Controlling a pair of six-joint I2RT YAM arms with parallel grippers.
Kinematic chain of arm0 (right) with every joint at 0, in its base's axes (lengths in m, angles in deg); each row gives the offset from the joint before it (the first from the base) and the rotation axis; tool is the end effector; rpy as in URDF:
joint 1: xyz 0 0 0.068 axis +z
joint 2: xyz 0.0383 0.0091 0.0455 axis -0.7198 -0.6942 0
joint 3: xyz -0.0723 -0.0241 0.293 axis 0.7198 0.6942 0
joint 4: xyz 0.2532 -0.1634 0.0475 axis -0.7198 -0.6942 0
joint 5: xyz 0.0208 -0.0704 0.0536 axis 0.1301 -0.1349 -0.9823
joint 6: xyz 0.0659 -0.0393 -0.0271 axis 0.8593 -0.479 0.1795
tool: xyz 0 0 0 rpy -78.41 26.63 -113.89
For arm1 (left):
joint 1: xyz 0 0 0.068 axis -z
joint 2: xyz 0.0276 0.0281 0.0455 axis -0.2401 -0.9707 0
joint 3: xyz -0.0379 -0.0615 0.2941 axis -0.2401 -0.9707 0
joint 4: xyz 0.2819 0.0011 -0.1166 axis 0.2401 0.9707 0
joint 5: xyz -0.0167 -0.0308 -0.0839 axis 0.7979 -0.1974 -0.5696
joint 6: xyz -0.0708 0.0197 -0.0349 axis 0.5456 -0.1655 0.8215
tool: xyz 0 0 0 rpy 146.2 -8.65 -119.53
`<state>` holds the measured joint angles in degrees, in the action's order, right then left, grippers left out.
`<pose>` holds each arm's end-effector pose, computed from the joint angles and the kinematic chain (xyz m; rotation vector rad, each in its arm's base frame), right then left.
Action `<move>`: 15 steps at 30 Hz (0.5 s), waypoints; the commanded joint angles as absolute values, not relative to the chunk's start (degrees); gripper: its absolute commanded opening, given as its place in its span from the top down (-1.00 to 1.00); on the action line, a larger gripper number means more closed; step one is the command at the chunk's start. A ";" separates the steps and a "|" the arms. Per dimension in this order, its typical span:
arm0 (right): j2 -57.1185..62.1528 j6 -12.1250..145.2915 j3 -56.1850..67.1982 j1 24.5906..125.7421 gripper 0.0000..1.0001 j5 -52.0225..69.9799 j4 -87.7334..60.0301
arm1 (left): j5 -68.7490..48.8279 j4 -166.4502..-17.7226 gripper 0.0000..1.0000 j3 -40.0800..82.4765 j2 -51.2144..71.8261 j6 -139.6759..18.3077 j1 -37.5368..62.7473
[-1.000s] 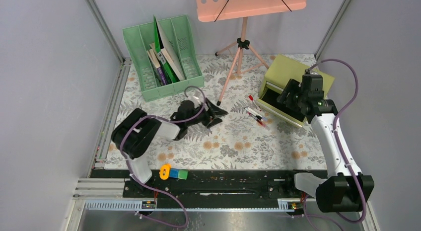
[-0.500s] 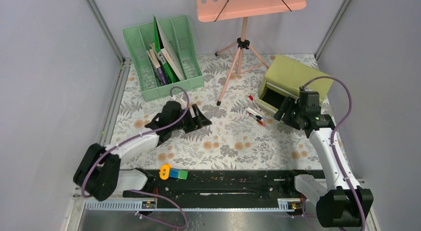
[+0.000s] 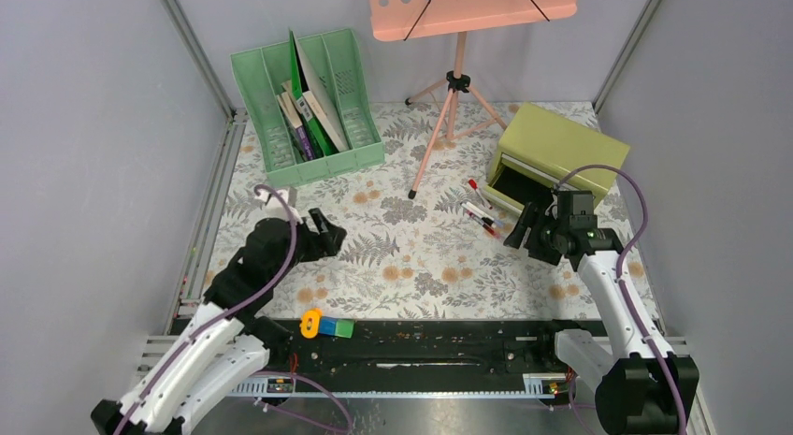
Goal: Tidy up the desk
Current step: Open the drawer in the storage box, then pick up the stationery from the center of the board.
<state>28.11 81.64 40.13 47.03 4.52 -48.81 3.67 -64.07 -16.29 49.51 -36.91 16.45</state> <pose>0.2414 0.0190 0.2322 0.3531 2.4407 0.4334 0.1783 -0.0967 0.2735 -0.1518 2.0991 -0.6104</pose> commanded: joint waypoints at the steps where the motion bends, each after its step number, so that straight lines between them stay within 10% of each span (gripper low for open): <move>1: 28.84 81.29 40.55 46.91 -0.55 -1.25 -49.35 | 12.49 -62.54 -0.50 -15.60 56.96 -39.54 16.16; 15: 24.52 80.19 39.02 54.89 -0.66 0.19 -49.40 | 19.21 -69.94 -0.57 -30.34 69.20 -29.91 16.22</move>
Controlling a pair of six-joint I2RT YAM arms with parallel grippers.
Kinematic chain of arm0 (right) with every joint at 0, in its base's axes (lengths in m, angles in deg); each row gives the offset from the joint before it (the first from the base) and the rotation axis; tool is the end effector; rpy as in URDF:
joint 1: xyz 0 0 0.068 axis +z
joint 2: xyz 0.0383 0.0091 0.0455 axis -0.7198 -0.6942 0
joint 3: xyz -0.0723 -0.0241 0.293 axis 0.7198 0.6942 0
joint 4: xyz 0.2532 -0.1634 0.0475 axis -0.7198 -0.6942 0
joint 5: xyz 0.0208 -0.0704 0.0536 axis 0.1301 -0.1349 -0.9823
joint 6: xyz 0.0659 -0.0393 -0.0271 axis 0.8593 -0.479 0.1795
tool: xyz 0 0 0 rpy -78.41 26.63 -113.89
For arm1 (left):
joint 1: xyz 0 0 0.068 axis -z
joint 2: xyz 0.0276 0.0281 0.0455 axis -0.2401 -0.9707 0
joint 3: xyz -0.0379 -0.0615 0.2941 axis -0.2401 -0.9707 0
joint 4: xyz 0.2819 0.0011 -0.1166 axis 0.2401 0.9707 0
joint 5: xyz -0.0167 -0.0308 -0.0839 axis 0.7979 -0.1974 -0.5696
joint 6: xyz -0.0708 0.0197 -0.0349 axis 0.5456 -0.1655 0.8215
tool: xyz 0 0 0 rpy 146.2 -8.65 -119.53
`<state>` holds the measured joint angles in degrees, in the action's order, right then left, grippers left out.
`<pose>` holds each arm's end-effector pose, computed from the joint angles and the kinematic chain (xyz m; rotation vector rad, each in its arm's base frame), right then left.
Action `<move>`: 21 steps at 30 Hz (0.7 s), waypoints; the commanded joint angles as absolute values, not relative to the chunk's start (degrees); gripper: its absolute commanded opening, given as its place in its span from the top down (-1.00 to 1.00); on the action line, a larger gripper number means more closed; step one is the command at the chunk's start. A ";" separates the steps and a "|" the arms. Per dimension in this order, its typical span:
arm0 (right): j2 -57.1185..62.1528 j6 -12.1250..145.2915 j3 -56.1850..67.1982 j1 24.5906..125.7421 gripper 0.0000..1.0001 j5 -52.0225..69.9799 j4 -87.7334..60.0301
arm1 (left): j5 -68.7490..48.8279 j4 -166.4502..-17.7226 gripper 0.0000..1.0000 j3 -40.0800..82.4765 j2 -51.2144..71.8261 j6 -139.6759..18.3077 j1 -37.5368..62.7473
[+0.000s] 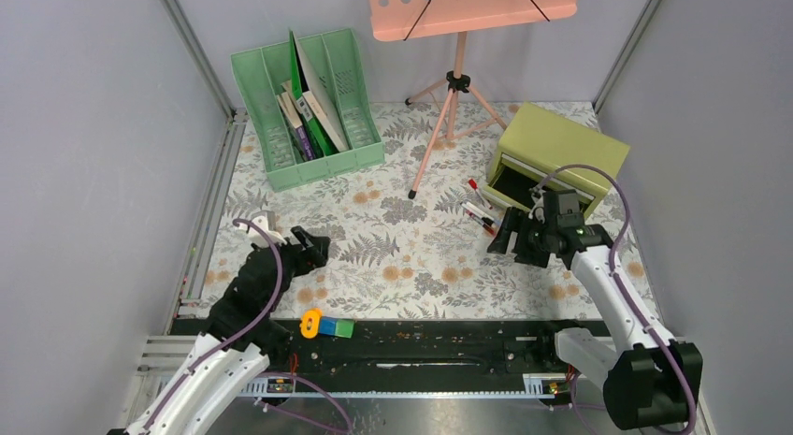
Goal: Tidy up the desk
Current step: Pick up the stationery from the center of the board.
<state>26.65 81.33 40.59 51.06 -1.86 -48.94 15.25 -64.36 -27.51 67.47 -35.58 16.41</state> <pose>0.2392 0.0435 0.2248 0.2218 2.5007 0.5946 0.1459 -0.0615 0.2428 -0.3073 1.9187 -0.5011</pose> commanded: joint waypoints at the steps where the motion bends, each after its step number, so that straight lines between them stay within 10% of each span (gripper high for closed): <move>1: 23.61 80.10 38.45 56.12 -0.64 1.17 -49.40 | 19.74 -70.75 -0.57 -31.26 69.39 -29.02 16.17; 21: 1.46 75.97 25.70 62.49 -0.44 22.82 -47.25 | 22.20 -78.04 -0.81 -30.80 61.62 -34.51 16.23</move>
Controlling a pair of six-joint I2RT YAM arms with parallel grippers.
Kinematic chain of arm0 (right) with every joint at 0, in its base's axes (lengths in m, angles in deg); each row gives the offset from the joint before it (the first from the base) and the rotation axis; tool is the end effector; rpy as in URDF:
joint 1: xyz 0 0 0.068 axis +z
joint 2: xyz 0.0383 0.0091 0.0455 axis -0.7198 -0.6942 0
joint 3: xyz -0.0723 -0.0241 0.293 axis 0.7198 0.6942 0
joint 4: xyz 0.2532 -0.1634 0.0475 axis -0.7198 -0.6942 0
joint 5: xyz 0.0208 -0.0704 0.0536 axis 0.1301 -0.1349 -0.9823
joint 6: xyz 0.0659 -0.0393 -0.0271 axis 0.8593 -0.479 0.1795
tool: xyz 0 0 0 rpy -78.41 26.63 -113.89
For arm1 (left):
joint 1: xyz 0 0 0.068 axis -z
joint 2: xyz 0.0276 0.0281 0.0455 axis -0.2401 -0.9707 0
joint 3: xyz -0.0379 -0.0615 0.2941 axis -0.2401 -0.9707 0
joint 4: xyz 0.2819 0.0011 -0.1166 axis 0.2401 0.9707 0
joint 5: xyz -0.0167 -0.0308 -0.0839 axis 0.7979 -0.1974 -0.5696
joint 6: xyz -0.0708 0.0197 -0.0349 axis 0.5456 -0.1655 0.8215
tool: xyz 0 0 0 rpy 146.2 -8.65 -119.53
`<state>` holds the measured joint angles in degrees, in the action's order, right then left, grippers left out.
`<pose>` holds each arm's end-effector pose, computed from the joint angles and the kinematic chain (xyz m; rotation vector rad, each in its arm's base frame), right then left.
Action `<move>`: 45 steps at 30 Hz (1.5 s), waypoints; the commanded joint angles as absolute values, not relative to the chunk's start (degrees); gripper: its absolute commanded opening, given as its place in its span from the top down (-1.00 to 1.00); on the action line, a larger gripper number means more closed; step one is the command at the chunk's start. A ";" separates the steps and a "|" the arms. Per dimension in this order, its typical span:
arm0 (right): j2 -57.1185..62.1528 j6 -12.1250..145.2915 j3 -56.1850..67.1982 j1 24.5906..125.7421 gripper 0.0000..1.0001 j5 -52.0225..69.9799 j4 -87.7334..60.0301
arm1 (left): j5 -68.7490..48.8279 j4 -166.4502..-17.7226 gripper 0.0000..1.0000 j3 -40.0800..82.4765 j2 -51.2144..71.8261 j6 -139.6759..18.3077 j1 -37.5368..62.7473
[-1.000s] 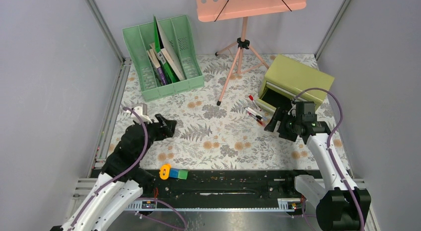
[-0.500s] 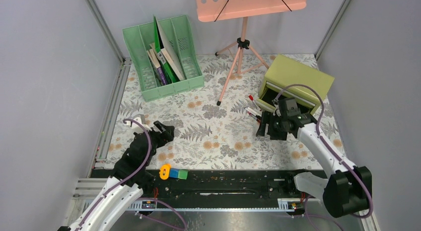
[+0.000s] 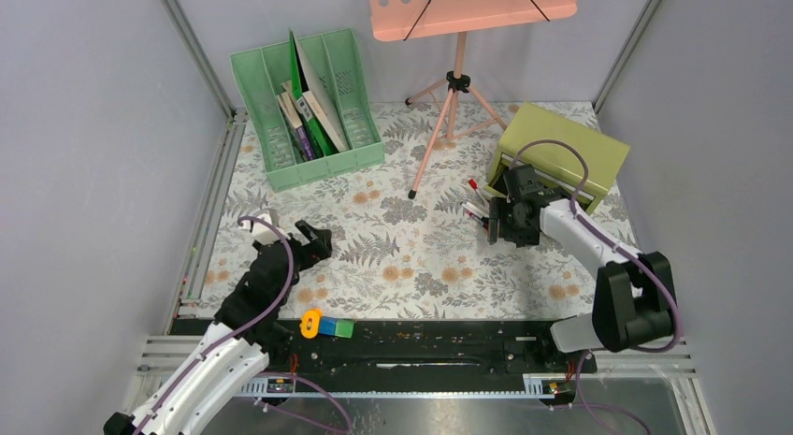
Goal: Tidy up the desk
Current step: Pick up the stationery from the center of the board.
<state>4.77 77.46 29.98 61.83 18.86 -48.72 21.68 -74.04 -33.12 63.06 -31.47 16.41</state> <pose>0.3028 0.0828 0.1918 0.0569 2.6778 0.1339 0.1633 -0.0630 0.2134 -0.4458 1.8748 -0.4448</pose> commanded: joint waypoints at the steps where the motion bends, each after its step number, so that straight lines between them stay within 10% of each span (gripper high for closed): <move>1: 0.56 75.80 25.12 62.48 -0.44 22.92 -46.85 | 22.28 -78.21 -0.81 -30.83 61.45 -34.91 16.25; 45: -21.12 74.06 11.89 66.19 0.22 24.25 -48.87 | 19.52 -84.69 -0.97 -33.16 55.82 -36.85 16.25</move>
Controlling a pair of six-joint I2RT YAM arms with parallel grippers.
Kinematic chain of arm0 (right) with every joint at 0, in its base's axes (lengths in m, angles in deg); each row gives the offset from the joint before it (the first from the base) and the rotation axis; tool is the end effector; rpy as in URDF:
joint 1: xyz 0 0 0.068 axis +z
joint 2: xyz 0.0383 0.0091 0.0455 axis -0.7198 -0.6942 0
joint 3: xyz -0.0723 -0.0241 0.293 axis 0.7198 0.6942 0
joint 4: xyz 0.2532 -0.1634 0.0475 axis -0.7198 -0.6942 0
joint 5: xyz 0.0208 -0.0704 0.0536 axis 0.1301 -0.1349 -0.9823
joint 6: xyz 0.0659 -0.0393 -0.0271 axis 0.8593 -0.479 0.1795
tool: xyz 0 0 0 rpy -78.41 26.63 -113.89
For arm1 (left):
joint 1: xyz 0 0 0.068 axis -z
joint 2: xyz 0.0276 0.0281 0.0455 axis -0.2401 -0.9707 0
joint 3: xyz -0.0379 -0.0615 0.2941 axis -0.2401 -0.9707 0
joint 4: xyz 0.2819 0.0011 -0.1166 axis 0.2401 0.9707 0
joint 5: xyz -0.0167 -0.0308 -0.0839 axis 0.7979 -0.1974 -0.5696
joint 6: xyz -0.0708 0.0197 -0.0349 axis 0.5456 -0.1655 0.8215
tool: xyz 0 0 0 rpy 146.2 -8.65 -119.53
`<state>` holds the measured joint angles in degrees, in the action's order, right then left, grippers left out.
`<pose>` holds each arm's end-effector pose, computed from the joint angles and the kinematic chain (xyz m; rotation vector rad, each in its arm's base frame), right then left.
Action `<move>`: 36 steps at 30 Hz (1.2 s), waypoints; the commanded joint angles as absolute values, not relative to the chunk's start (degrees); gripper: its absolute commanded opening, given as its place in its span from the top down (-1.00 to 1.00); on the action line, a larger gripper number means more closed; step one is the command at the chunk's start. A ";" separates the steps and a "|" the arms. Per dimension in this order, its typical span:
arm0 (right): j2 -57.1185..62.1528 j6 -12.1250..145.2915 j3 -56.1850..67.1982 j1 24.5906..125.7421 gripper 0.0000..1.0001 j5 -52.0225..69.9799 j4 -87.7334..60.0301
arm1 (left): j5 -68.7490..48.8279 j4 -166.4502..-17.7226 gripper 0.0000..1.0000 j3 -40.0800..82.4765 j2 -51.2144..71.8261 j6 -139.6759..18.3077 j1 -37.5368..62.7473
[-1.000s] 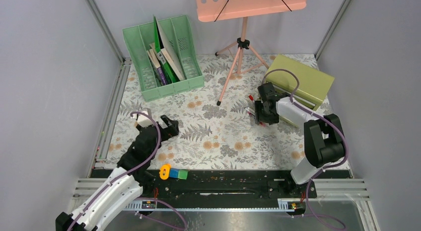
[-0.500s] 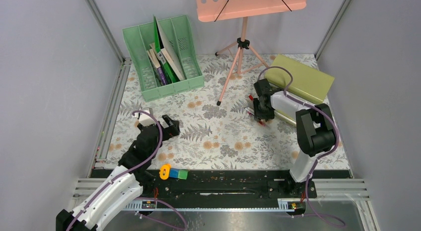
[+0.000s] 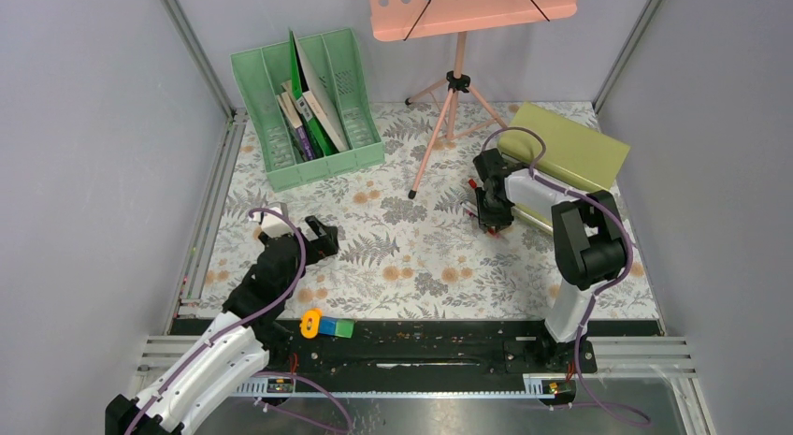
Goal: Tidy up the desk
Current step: Pick up the stationery from the center of the board.
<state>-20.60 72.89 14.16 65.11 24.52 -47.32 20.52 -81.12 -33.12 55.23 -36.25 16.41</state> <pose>0.3875 0.1237 0.1348 -0.1131 2.7875 -0.0578 0.1798 -0.0742 0.2070 -0.3521 1.9052 -0.3995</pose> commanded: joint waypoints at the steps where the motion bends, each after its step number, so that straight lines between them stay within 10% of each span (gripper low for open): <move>1: -21.20 74.03 11.76 66.40 0.22 23.91 -48.92 | 19.52 -84.64 -0.98 -33.21 55.87 -36.84 16.19; 21: -10.94 77.11 16.70 67.22 0.15 26.12 -44.86 | 19.34 -85.04 -0.97 -33.83 56.93 -36.98 16.21; 31: -2.76 91.99 24.35 66.21 1.00 33.26 -38.52 | 18.87 -85.20 -0.97 -33.80 56.78 -37.18 16.22; 36: -2.00 99.89 27.58 62.41 1.00 31.87 -36.98 | 18.89 -85.16 -0.97 -33.88 56.94 -37.20 16.25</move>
